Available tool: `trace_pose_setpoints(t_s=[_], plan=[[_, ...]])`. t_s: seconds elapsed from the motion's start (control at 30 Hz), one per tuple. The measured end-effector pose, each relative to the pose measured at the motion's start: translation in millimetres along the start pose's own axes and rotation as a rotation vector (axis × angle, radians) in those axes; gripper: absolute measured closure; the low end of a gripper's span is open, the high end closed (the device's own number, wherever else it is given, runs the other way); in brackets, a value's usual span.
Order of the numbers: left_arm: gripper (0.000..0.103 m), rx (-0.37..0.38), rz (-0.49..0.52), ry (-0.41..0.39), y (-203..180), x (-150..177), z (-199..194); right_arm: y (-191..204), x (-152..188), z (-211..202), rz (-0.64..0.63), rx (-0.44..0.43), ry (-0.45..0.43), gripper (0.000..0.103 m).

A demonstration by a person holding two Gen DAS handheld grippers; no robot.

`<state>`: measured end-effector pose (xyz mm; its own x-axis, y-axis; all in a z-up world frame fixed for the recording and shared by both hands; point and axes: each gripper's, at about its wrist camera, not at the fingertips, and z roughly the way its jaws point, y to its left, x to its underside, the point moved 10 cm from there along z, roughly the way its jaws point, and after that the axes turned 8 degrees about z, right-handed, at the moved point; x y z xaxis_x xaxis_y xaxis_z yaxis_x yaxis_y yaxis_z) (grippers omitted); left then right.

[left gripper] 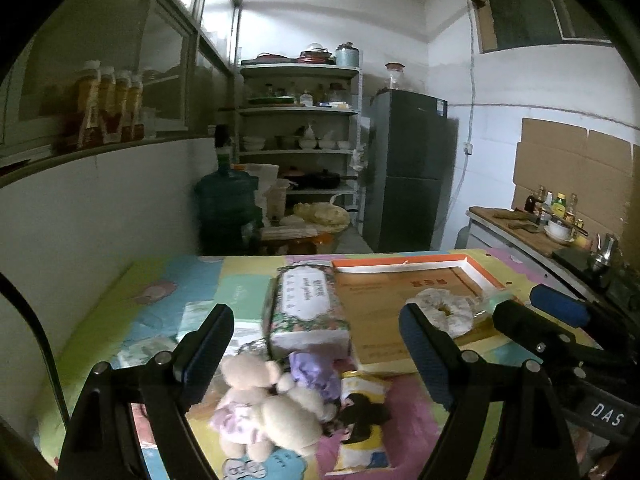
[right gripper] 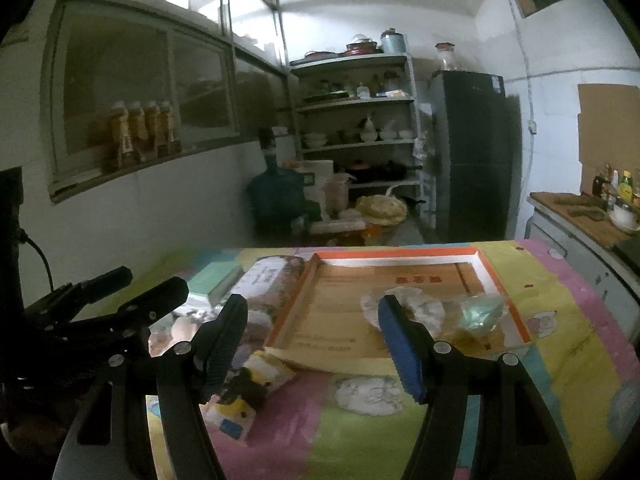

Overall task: Organize soft objects
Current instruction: 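Withdraw both grippers from the box back toward the pile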

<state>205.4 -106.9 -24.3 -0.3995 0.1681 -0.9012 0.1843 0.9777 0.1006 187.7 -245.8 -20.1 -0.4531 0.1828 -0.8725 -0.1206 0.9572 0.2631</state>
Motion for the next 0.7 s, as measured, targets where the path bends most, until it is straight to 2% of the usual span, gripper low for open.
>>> trace_pose_setpoints(t_s=[0.7], plan=[[0.018, -0.103, -0.068, 0.004, 84.2, 33.9, -21.4, 84.3, 33.3, 19.7, -0.034, -0.07, 0.034, 0.033]])
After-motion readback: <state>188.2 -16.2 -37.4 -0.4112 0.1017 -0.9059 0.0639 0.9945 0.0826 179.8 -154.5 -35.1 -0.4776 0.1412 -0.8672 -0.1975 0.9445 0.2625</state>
